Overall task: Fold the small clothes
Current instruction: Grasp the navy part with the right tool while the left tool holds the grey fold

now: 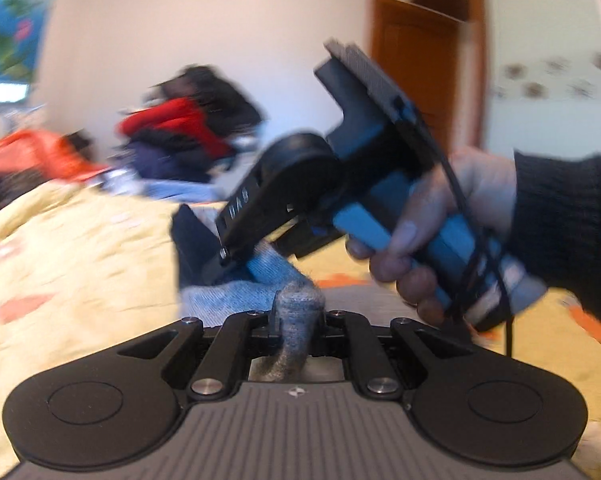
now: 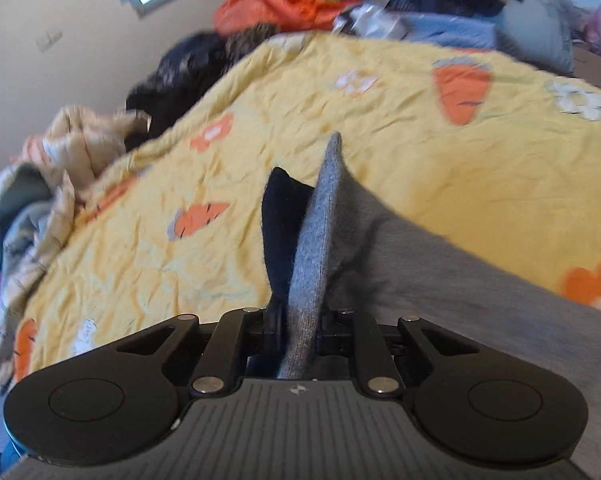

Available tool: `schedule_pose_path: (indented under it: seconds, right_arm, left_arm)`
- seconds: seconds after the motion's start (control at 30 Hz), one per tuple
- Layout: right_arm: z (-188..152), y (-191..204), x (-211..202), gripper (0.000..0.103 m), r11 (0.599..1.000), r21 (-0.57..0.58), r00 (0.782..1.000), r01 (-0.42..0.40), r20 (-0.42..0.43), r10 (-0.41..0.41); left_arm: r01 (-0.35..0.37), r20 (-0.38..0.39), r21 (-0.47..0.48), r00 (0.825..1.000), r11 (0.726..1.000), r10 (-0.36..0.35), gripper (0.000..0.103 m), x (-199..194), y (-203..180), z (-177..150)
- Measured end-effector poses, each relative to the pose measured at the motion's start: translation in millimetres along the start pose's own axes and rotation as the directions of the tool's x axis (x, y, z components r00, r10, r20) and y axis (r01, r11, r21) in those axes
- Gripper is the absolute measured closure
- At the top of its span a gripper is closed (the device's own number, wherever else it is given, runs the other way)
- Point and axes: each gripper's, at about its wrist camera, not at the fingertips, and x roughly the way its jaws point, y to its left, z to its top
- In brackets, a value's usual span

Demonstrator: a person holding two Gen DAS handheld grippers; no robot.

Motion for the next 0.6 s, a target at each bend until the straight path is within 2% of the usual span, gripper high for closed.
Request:
schedule_pose_path:
  seconds: [0.1, 0.17, 0.23, 0.3, 0.37, 0.43, 0.53, 0.57, 0.6]
  right_arm:
    - [-17.6, -44.1, -52.7, 0.086, 0.998, 0.062, 0.998, 0.006, 0.068, -0.011]
    - [-40.3, -76.2, -81.4, 0.087, 0.993, 0.118, 0.995, 0.018, 0.098, -0.03]
    - [-68.4, -111.6, -97.0, 0.087, 0.979, 0.196, 0.991, 0.057, 0.109, -0.079]
    - [-97.1, -145.7, -101.1, 0.087, 0.953, 0.291, 0.987, 0.087, 0.104, -0.122]
    - [-122.9, -164.8, -94.3, 0.087, 0.927, 0.36, 0.984, 0.104, 0.098, -0.149]
    - [-139.0, -174.2, -90.8, 0.086, 0.91, 0.411, 0.985, 0.046, 0.132, -0.11]
    - [-142.3, -178.8, -89.4, 0.072, 0.885, 0.464, 0.979, -0.04, 0.195, -0.058]
    - [-140.3, -178.4, -88.5, 0.061, 0.88, 0.471, 0.976, -0.058, 0.21, -0.048]
    - [-138.0, -177.3, -86.6, 0.059, 0.882, 0.467, 0.973, -0.066, 0.226, -0.046]
  left_arm:
    - [0.105, -0.027, 0.076, 0.994, 0.992, -0.103, 0.094, 8.5, -46.0, -5.7]
    - [0.183, -0.069, 0.133, 0.982, 0.974, -0.175, 0.094, 14.5, -75.8, -16.0]
    - [0.234, -0.136, 0.169, 0.968, 0.957, -0.212, 0.094, 25.0, -98.5, -29.4]
    - [0.266, -0.214, 0.196, 0.951, 0.944, -0.224, 0.094, 37.0, -114.3, -42.5]
    - [0.272, -0.261, 0.225, 0.942, 0.936, -0.211, 0.094, 44.6, -123.1, -53.1]
    - [0.266, -0.264, 0.249, 0.944, 0.931, -0.199, 0.094, 46.2, -122.1, -56.3]
    - [0.272, -0.269, 0.242, 0.941, 0.931, -0.205, 0.094, 49.2, -121.0, -51.7]
    - [0.27, -0.268, 0.248, 0.942, 0.93, -0.202, 0.094, 49.6, -121.4, -50.4]
    - [0.266, -0.265, 0.258, 0.944, 0.929, -0.197, 0.094, 50.2, -122.4, -49.5]
